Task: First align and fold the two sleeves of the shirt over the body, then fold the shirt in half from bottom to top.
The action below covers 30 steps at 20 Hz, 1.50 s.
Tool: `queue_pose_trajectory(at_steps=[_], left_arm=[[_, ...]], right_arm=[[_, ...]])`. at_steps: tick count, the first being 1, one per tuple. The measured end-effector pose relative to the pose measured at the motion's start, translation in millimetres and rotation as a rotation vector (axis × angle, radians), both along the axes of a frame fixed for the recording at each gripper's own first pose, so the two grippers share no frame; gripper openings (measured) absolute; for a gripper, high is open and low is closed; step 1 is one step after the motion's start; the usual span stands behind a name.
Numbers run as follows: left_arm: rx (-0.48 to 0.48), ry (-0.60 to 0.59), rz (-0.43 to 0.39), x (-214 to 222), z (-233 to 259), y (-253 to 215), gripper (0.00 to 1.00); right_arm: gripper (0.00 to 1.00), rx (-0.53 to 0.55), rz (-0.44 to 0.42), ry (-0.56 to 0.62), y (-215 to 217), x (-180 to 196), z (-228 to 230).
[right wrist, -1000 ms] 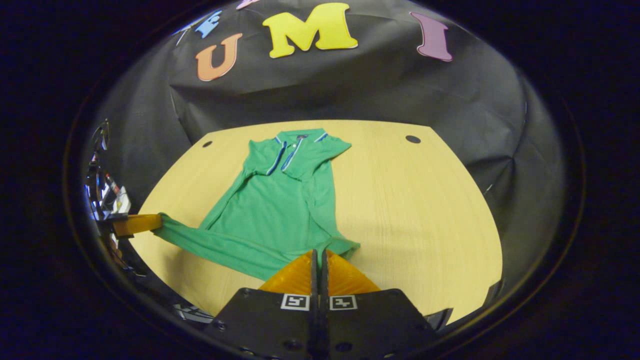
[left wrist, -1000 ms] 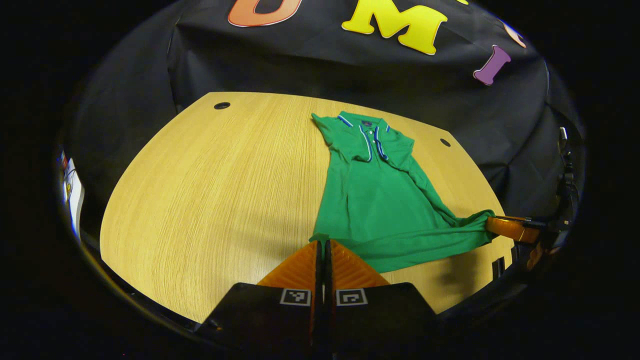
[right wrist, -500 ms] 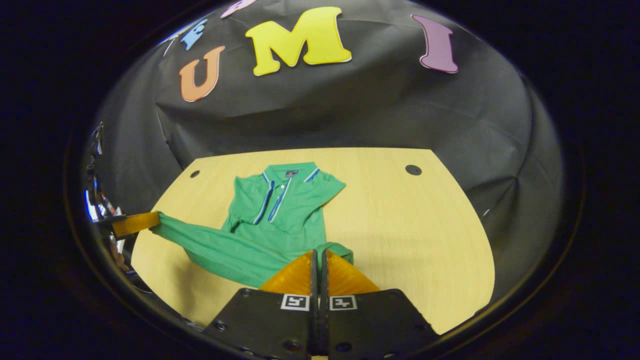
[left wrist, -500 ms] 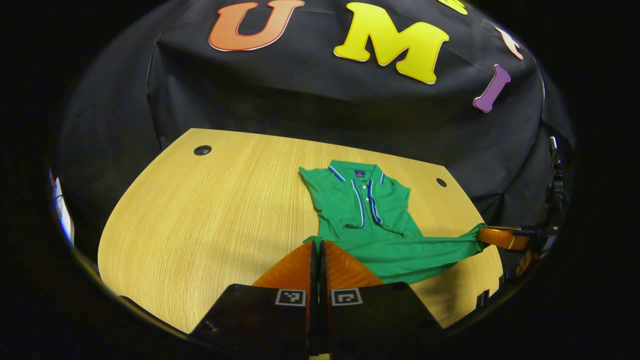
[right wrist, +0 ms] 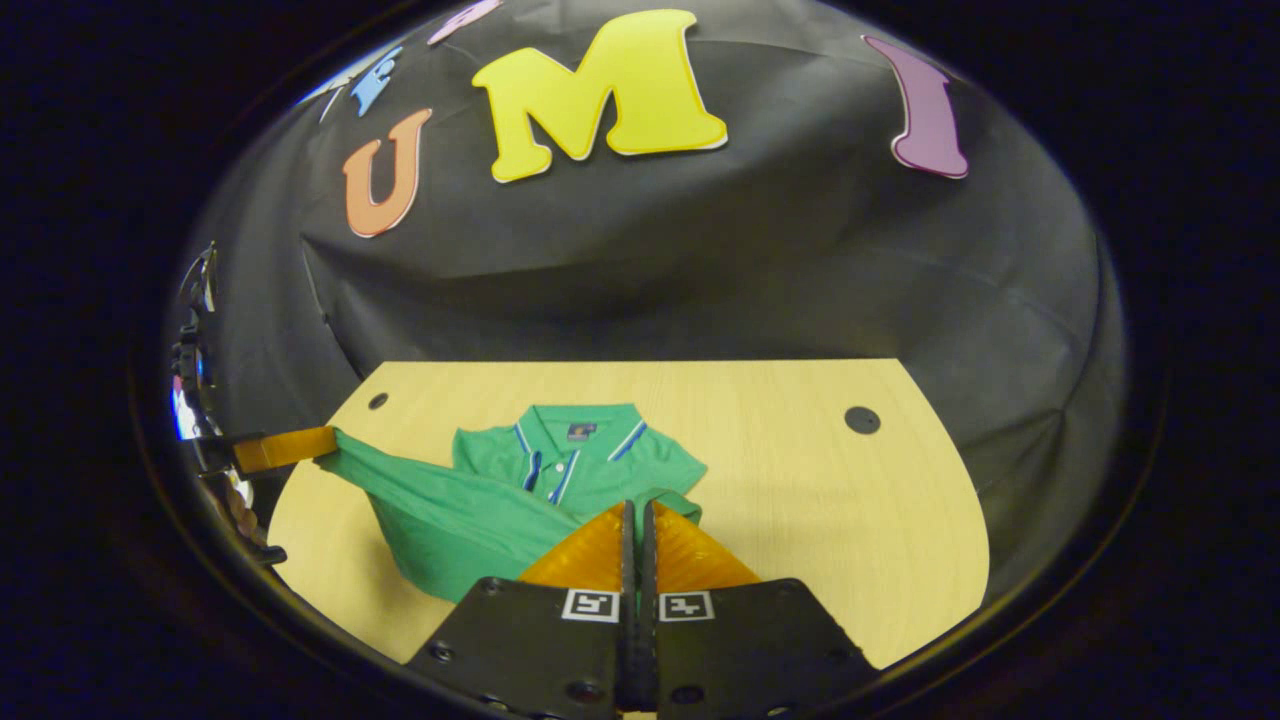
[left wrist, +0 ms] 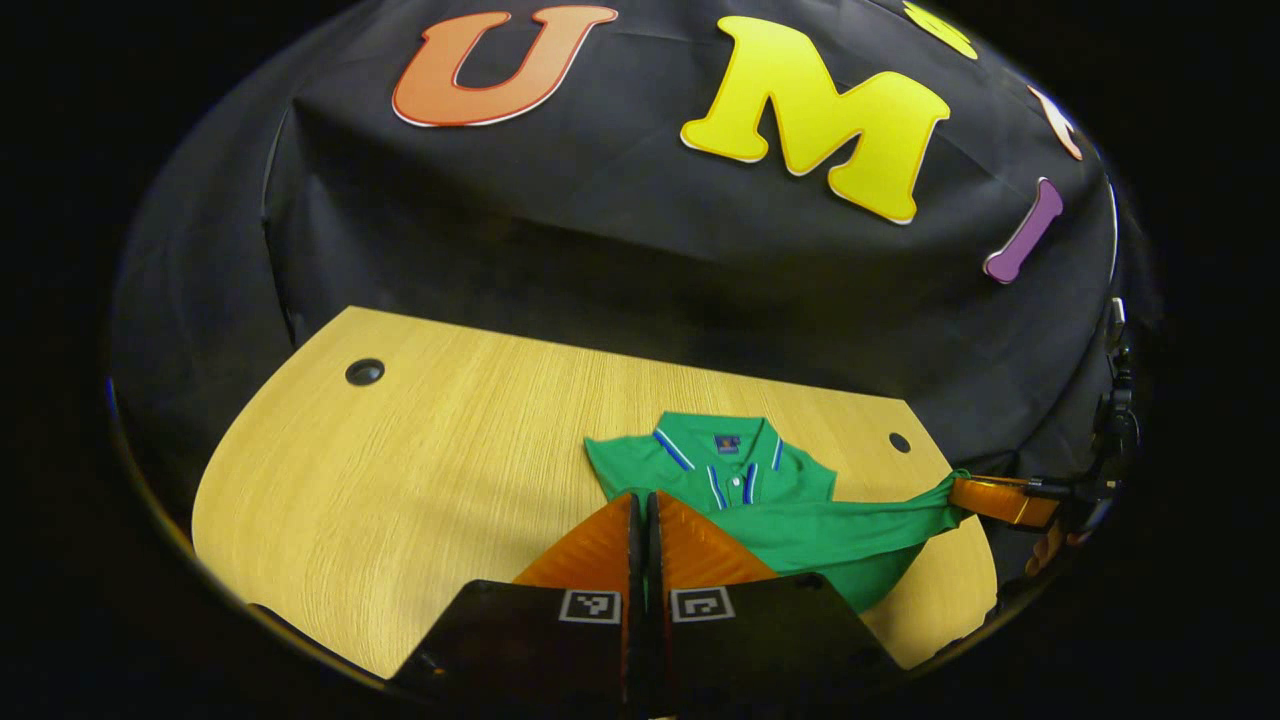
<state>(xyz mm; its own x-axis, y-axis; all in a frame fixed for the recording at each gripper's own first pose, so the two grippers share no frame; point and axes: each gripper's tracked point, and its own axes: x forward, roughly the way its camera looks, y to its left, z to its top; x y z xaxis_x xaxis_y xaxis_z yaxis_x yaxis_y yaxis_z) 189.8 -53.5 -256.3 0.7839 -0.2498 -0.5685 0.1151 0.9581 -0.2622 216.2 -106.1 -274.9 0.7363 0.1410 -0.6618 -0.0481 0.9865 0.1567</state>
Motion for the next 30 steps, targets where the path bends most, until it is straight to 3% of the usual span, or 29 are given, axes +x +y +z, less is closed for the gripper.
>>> queue_pose_trajectory(at_steps=[11, 19, 20, 21, 22, 23, 25, 27, 29, 30], left_arm=[[0.041, -0.062, 0.076, 109, -30, 3, 0.06], [0.085, 0.022, 0.099, 127, -97, 5, 0.12], [0.110, 0.019, 0.111, 128, -98, 11, 0.30], [0.126, 0.015, 0.119, 129, -99, 15, 0.19], [0.142, 0.016, 0.126, 129, -101, 19, 0.27], [0.155, 0.017, 0.132, 126, -98, 23, 0.49], [0.175, 0.005, 0.153, 121, -86, 29, 0.93], [0.173, -0.024, 0.165, 115, -67, 31, 0.92], [0.211, -0.054, 0.170, 104, -46, 37, 0.96], [0.235, -0.075, 0.171, 95, -29, 41, 1.00]], right_arm=[[0.00, 0.020, 0.016, -0.059, -4, 129, -19], [0.00, -0.041, 0.047, 0.003, -3, 151, -93], [0.03, -0.034, 0.050, 0.007, -2, 150, -96], [0.05, -0.046, 0.043, 0.012, -3, 150, -100], [0.20, -0.080, 0.035, 0.011, -10, 148, -99], [0.27, -0.102, 0.028, 0.002, -14, 149, -97], [0.62, -0.096, 0.010, -0.022, -16, 143, -84], [0.98, -0.093, -0.018, -0.054, -18, 136, -69], [0.99, -0.097, -0.036, -0.094, -18, 126, -45], [0.94, -0.103, -0.041, -0.114, -18, 116, -30]])
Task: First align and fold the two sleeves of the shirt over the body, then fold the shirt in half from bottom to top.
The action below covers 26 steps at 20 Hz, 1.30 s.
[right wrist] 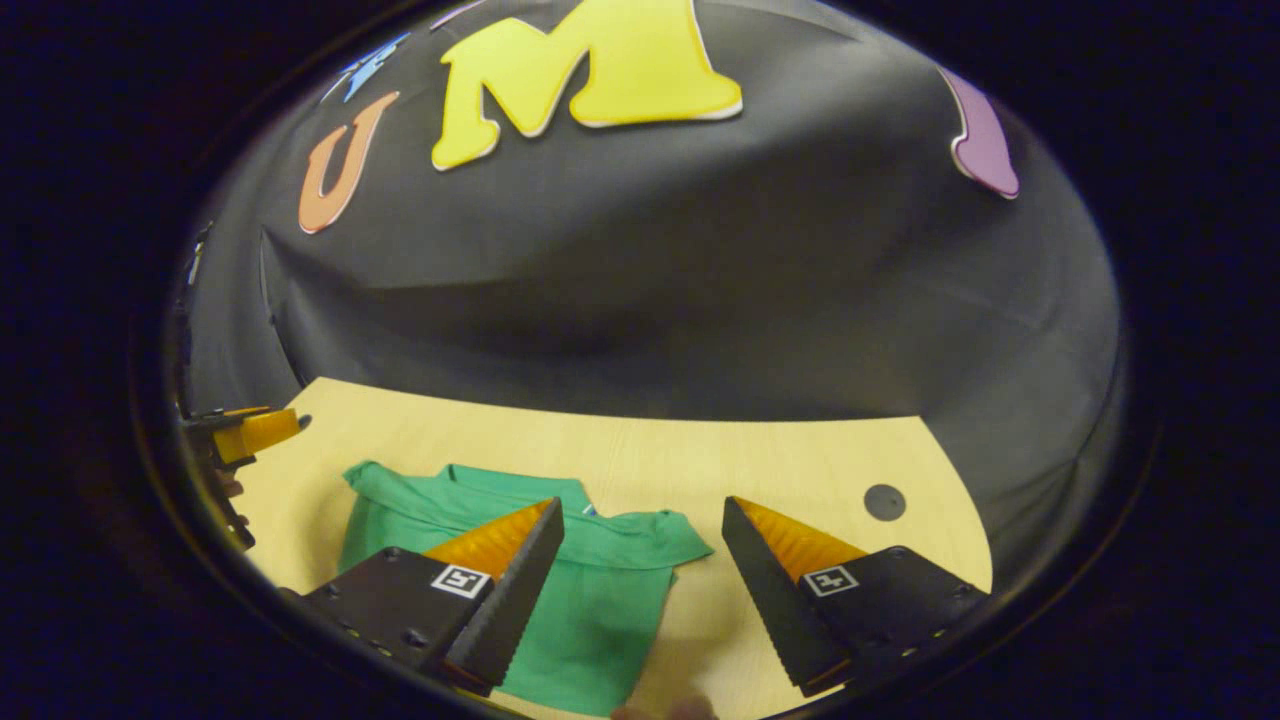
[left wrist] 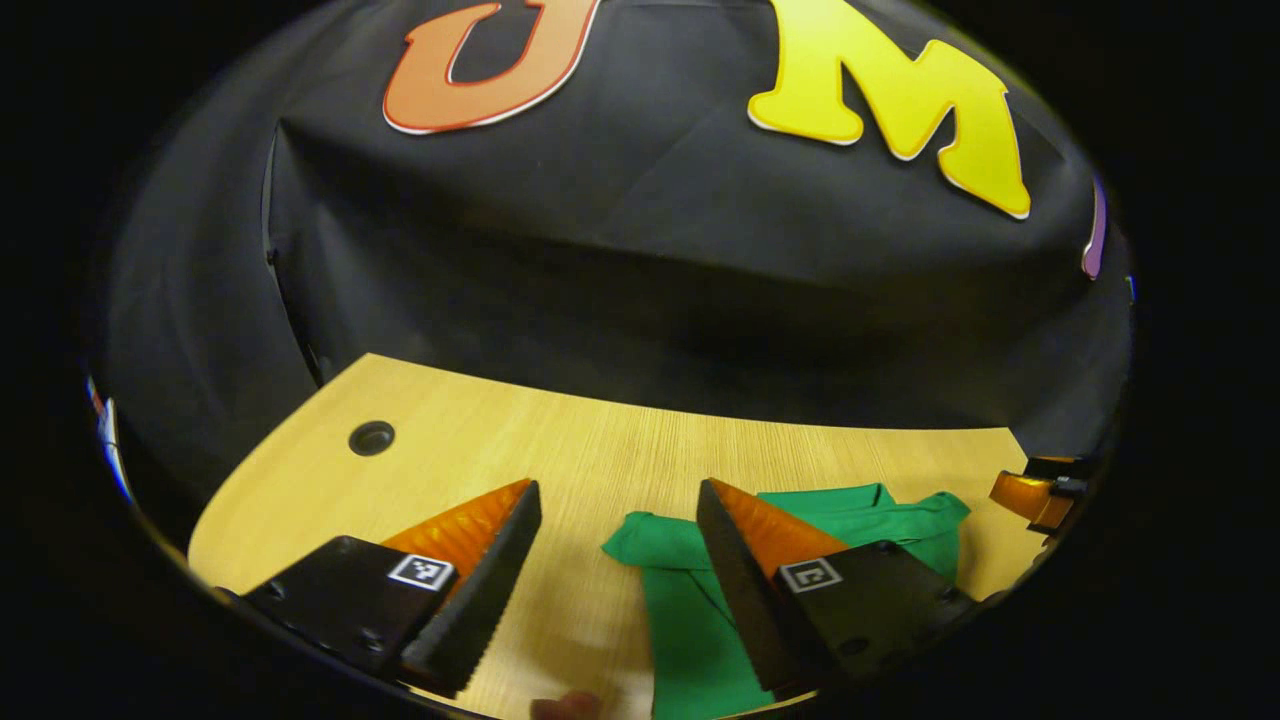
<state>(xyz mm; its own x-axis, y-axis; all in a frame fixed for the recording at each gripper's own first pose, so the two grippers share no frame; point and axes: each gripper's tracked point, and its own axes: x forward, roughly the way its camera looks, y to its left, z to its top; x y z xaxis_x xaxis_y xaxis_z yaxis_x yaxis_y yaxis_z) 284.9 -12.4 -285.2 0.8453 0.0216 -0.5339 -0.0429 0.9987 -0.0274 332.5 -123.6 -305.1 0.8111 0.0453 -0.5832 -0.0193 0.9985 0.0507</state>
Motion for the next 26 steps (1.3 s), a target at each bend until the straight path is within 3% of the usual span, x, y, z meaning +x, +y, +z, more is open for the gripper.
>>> queue_pose_trajectory(at_steps=[1, 2, 5, 10, 11, 13, 20, 26], left_arm=[[0.011, -0.028, -0.012, -6, 16, 0, 1.00], [0.019, -0.060, -0.023, -15, 36, -1, 1.00], [0.016, -0.154, -0.011, -58, 106, -1, 1.00], [-0.006, -0.331, -0.021, -164, 223, -5, 1.00], [0.004, -0.355, -0.035, -187, 238, -7, 1.00], [0.013, -0.409, -0.054, -228, 268, -12, 1.00], [-0.032, -0.454, -0.050, -342, 303, -28, 1.00], [-0.031, -0.476, -0.054, -368, 307, -30, 1.00]], right_arm=[[0.98, 0.001, 0.000, -0.022, 2, -10, 17], [0.94, -0.001, -0.002, -0.047, 5, -22, 34], [0.97, -0.002, -0.013, -0.156, 14, -72, 103], [0.97, -0.013, -0.018, -0.367, 43, -187, 216], [0.93, -0.019, -0.021, -0.402, 49, -212, 235], [0.97, -0.020, -0.014, -0.451, 61, -258, 261], [0.99, -0.020, -0.034, -0.561, 91, -377, 305], [0.95, -0.046, -0.029, -0.599, 101, -404, 318]])
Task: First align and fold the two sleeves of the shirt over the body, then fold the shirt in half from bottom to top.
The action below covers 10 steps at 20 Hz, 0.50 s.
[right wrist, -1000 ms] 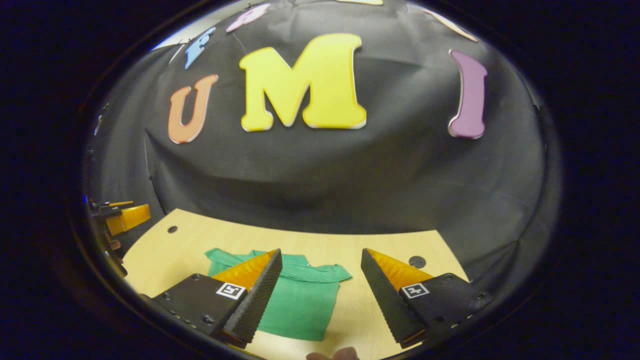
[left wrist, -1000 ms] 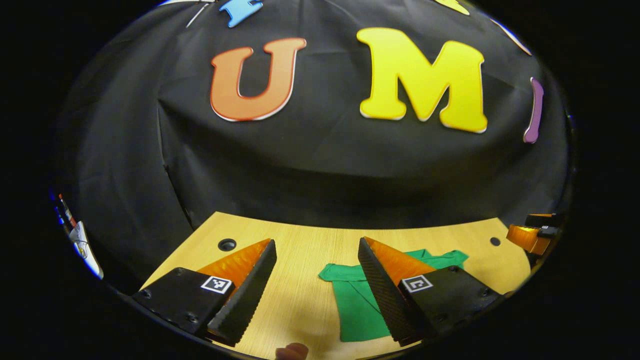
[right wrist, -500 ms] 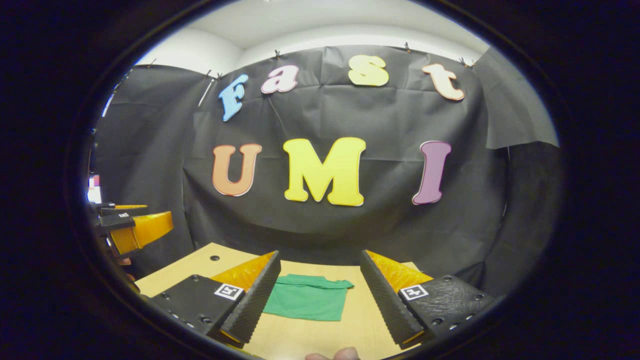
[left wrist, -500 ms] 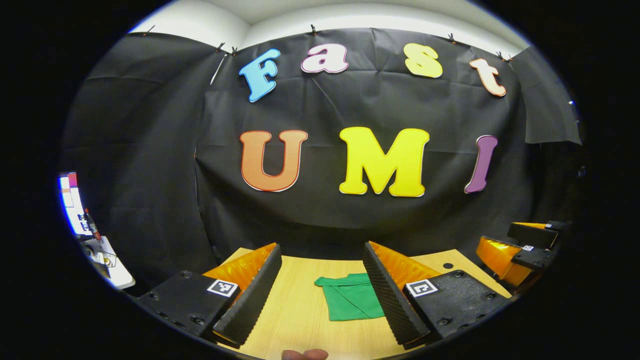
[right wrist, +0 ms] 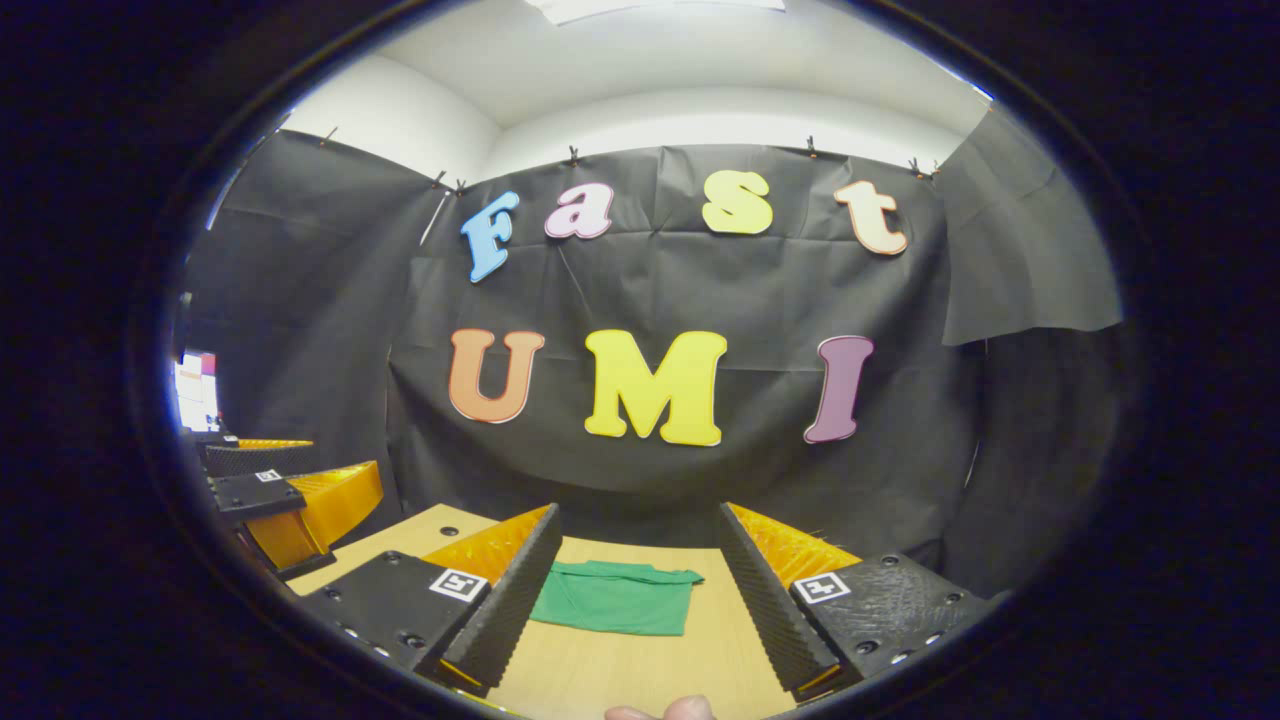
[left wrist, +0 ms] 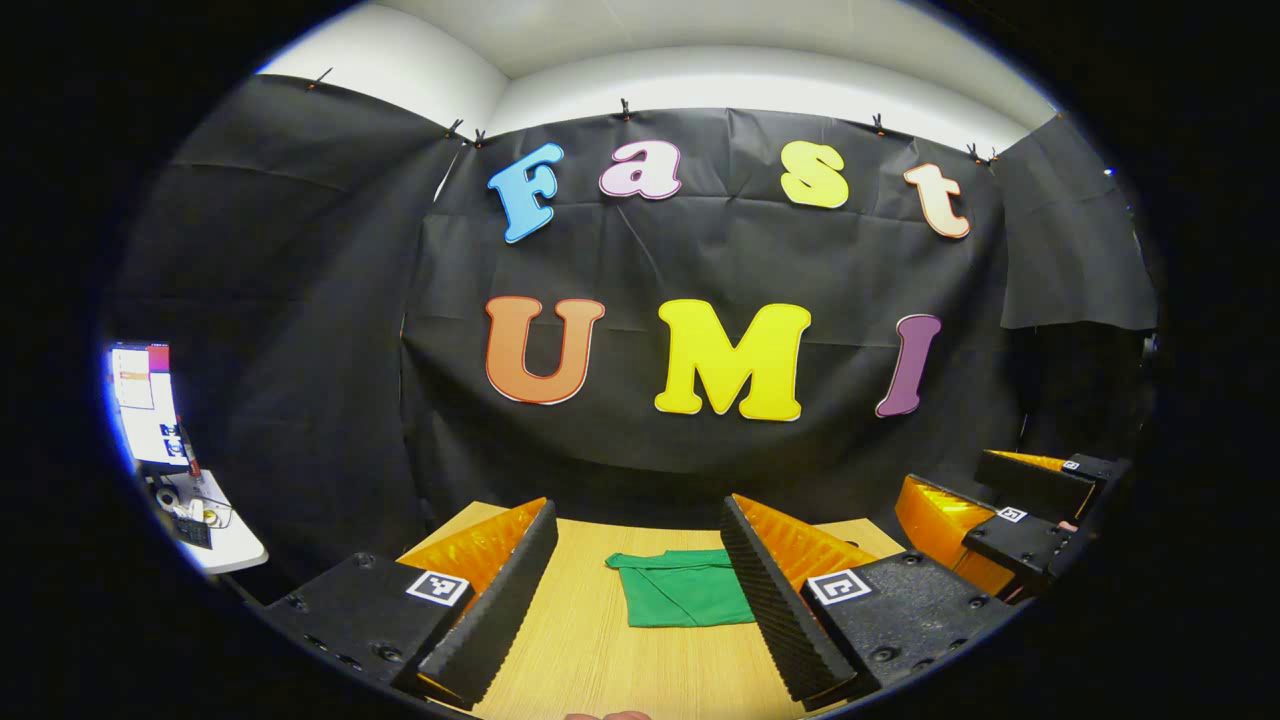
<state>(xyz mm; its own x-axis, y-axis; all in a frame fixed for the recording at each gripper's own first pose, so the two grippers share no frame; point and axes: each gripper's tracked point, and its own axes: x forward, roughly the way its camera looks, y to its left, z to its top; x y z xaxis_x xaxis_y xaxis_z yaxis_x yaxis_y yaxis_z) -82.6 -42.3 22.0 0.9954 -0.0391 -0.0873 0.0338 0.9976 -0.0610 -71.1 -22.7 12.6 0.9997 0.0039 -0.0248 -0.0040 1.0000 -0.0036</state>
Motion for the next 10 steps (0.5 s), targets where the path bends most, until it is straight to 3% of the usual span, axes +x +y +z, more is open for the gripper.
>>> queue_pose_trajectory(at_steps=[10], left_arm=[[0.002, -0.003, -0.002, -6.5, 0.3, 0.2, 1.00]], right_arm=[[0.95, -0.002, 0.002, -0.018, 6.8, -11.2, 10.1]])
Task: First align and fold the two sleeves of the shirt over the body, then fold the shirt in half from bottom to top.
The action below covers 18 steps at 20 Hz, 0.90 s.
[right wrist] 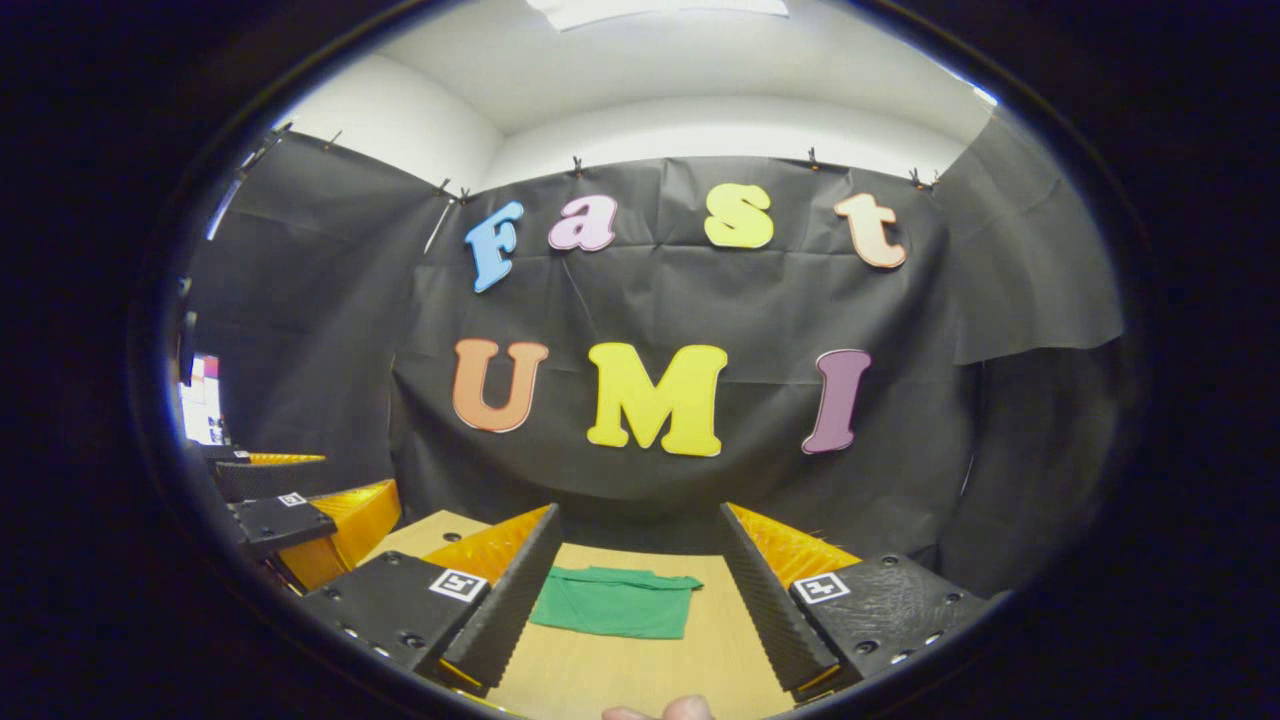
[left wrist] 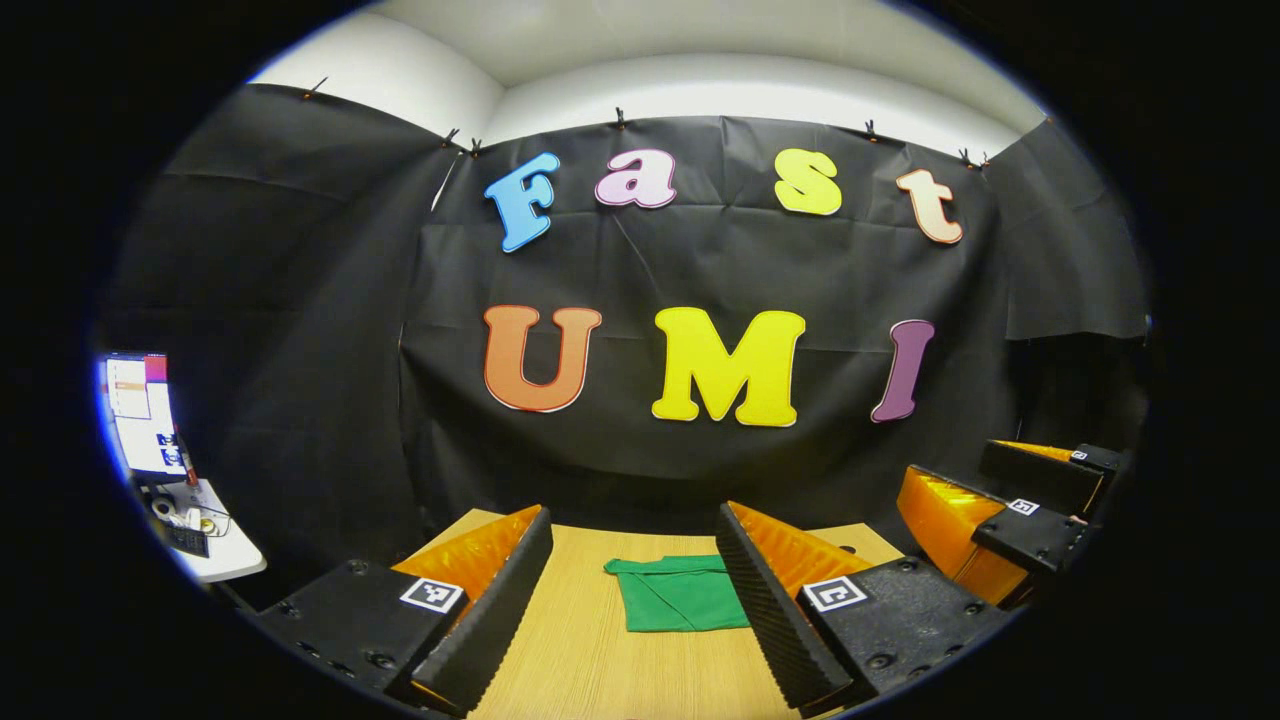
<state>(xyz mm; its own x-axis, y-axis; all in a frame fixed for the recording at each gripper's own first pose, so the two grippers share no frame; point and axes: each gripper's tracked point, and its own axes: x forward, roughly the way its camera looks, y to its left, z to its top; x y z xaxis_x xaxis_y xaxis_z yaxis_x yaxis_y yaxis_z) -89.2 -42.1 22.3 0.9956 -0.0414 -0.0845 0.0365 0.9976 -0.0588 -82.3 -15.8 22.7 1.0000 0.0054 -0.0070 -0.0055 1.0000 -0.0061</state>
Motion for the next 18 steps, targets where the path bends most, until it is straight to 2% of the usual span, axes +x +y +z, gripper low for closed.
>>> queue_pose_trajectory(at_steps=[3, 9, 13, 18], left_arm=[[0.029, -0.013, 0.014, 3, 0, 6, 1.00], [0.012, -0.025, -0.015, 10, 4, -4, 1.00], [0.058, -0.046, -0.013, 18, 19, -4, 1.00], [0.024, -0.036, 0.009, 27, 21, 0, 1.00]], right_arm=[[0.95, -0.012, -0.004, 0.009, -3, 2, 1], [0.95, -0.008, -0.028, 0.032, -10, 4, -4], [0.95, -0.012, -0.052, 0.023, -17, 12, 7], [0.95, 0.024, -0.063, 0.013, -22, 24, 12]])
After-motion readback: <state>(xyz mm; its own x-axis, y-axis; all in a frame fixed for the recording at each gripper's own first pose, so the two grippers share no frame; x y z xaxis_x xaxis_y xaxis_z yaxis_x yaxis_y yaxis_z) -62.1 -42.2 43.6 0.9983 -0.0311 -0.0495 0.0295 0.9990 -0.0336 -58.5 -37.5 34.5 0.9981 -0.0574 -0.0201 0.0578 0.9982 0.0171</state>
